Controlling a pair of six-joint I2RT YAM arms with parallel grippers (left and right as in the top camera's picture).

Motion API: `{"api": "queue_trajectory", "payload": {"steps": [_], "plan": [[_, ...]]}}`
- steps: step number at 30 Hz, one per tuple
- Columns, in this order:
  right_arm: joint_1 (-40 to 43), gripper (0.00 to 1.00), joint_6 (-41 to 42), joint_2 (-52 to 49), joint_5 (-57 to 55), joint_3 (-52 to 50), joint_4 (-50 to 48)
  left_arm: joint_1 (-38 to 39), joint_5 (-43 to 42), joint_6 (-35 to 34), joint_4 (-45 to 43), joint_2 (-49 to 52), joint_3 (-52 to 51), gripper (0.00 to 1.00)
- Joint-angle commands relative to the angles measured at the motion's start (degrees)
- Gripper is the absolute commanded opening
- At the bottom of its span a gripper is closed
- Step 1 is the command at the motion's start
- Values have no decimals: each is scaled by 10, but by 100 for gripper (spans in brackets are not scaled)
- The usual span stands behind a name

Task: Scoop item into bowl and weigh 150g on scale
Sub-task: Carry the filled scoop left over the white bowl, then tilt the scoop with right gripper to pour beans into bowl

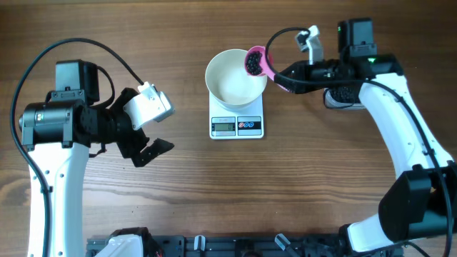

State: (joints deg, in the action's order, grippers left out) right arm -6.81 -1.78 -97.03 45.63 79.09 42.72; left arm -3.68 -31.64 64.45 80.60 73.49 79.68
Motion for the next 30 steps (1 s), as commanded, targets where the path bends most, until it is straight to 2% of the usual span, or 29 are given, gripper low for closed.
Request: {"api": "queue_trajectory", "payload": {"steps": [1, 13, 21, 30], "plan": [[-26, 4, -27, 17, -66, -2, -7, -2, -15, 12, 0, -6, 12, 100], [-93, 5, -73, 17, -183, -2, -26, -2, -15, 11, 0, -6, 12, 100], [-138, 4, -88, 17, -303, -2, -30, -2, -15, 11, 0, -6, 12, 100], [-175, 4, -118, 17, -376, -2, -32, -2, -15, 12, 0, -6, 12, 100]]}}
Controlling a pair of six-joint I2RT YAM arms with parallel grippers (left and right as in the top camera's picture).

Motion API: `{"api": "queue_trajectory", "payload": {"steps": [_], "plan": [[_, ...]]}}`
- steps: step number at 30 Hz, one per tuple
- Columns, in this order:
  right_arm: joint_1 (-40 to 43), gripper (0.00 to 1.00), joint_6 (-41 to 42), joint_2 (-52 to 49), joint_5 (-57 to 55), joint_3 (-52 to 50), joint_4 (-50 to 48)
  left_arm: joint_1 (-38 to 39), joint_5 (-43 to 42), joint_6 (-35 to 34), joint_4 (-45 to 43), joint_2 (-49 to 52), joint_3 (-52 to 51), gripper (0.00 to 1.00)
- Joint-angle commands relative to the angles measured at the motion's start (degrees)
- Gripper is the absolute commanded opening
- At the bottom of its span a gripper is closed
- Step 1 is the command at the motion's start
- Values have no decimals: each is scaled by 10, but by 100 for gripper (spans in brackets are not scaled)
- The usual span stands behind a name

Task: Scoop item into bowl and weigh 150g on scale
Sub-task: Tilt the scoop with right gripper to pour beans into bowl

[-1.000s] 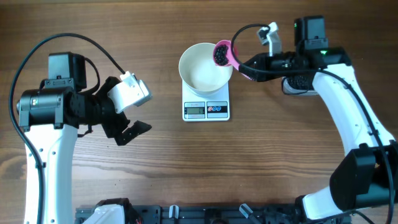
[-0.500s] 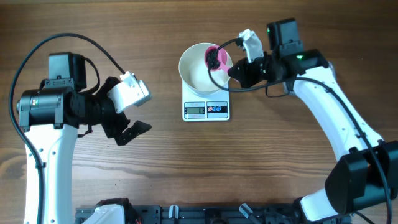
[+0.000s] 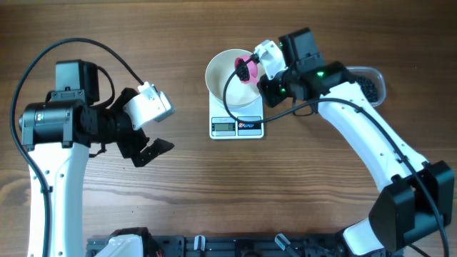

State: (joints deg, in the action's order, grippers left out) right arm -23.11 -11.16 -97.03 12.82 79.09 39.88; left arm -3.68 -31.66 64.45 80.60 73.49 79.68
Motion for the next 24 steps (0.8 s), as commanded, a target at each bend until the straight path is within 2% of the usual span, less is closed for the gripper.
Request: {"api": "queue_trajectory", "payload": {"steps": [1, 24], "plan": [[-15, 4, -24, 17, -52, -2, -4, -2, -15, 12, 0, -6, 12, 100], [-86, 4, -55, 17, -201, -2, -11, -2, -15, 12, 0, -6, 12, 100]]}}
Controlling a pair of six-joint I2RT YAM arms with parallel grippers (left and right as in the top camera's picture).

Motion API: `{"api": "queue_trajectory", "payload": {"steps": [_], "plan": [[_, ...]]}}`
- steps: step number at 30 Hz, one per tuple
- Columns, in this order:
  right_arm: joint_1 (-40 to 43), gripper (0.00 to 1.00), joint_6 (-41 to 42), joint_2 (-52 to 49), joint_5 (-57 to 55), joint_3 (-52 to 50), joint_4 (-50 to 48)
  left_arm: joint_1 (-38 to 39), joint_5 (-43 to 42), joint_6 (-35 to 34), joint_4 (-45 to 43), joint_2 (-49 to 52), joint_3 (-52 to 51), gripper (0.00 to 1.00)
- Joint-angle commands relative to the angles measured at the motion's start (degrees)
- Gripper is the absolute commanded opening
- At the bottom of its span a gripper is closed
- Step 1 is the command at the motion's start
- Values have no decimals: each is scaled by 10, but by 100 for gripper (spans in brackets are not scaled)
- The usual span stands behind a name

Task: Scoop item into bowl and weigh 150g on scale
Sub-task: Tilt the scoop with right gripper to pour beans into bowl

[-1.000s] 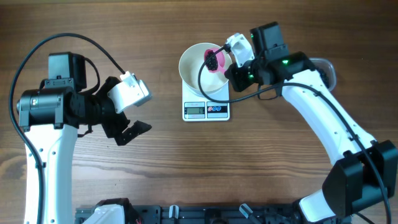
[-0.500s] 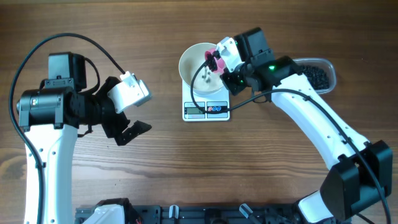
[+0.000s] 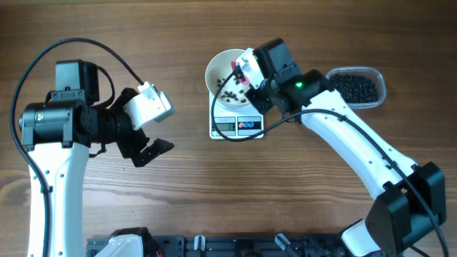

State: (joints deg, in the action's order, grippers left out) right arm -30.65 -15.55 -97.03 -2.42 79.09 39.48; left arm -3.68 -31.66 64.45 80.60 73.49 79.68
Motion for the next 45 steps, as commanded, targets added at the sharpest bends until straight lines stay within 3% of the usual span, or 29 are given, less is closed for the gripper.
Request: {"api": "queue_trajectory", "payload": {"steps": [1, 26, 29, 42, 45], "plan": [[-13, 4, -12, 17, -55, -2, -8, -2, -15, 12, 0, -6, 12, 100], [-38, 4, -25, 20, -115, -2, -12, -2, -15, 12, 0, -6, 12, 100], [-40, 4, -27, 21, -169, -2, -13, -2, -15, 12, 0, -6, 12, 100], [-55, 4, -23, 34, -134, 0, -13, -2, -15, 11, 0, -6, 12, 100], [-59, 4, -27, 34, -193, 0, -16, -2, -15, 11, 0, -6, 12, 100]]}}
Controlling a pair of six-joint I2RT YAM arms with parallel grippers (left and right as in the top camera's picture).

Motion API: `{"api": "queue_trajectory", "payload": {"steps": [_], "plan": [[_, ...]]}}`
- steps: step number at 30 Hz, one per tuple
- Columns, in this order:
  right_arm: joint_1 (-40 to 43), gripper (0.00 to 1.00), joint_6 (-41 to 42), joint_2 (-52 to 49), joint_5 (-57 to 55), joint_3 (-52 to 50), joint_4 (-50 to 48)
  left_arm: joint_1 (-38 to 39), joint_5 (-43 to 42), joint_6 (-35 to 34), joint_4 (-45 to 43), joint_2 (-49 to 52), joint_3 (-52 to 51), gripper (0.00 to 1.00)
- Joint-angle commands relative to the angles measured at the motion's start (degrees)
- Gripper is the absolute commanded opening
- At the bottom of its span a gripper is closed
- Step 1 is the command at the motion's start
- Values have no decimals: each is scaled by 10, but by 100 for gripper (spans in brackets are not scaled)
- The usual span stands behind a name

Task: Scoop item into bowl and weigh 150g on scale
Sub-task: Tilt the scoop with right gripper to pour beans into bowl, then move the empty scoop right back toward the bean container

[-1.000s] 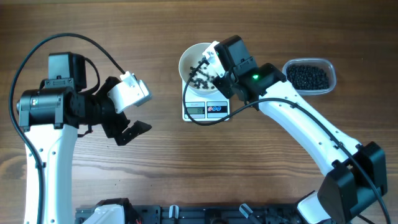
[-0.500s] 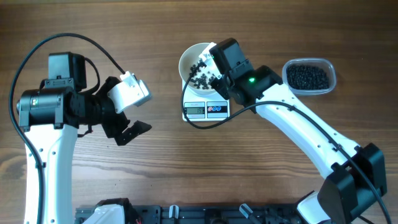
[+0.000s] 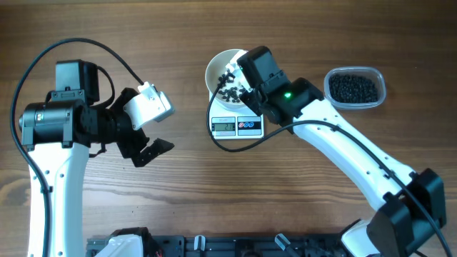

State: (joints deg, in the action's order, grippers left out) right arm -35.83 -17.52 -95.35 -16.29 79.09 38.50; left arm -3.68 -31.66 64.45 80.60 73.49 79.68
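Observation:
A white bowl (image 3: 218,71) stands on the small white scale (image 3: 236,126) at the table's middle back. Black beans (image 3: 227,84) lie scattered inside the bowl. The right arm's wrist (image 3: 258,70) hangs over the bowl's right half and covers its own fingers and the pink scoop, so neither shows. A clear tub of black beans (image 3: 355,87) sits at the back right. My left gripper (image 3: 151,151) rests open over bare table at the left, holding nothing.
The scale's display and buttons (image 3: 236,126) face the front, just under the right forearm (image 3: 335,143). A black rail (image 3: 228,246) runs along the front edge. The left arm's base (image 3: 50,121) stands at the far left.
The right wrist has moved a little further left over the bowl and now hides the pink scoop. More beans show in the bowl. The left arm has not moved.
The right gripper held a pink scoop full of beans at the bowl's right rim. Then the scoop was tipped over the bowl. Beans lay in the bowl a moment later, and now the wrist covers the scoop. The left arm stayed still throughout.

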Motion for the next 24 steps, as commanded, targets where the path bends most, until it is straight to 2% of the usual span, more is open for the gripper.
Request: {"api": "queue_trajectory", "payload": {"steps": [1, 9, 15, 24], "plan": [[-7, 4, -8, 17, -72, 0, -10, -2, -15, 12, 0, -6, 12, 100], [16, 4, -1, 70, -95, 17, 18, -2, -15, 12, 0, -6, 12, 100], [111, 4, 81, 121, -114, 17, 141, -2, -15, 11, 0, -6, 12, 100], [235, 4, 86, 133, -115, 17, 218, -2, -15, 12, 0, -6, 12, 100]]}}
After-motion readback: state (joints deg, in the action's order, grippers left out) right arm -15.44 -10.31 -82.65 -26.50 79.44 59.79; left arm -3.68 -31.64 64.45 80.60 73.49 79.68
